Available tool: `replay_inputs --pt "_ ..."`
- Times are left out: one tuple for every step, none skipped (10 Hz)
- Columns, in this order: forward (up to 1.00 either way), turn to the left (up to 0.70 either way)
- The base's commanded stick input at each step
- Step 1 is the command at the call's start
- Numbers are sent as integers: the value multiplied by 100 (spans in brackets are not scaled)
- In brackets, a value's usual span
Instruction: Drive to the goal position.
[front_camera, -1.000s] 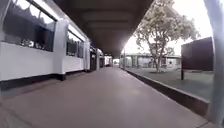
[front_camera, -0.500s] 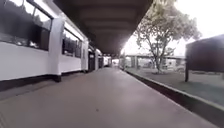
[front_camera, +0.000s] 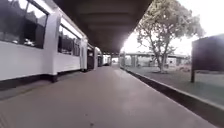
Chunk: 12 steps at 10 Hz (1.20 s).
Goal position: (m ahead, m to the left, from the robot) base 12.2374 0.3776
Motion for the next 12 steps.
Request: replay_inputs --pt "70 0" --pt "70 0" --pt "70 0" --pt "70 0" --pt "70 0" --pt "70 0" --pt "70 0" --pt "70 0" --pt "70 0" --pt "70 0" --pt "70 0" --pt "70 8"
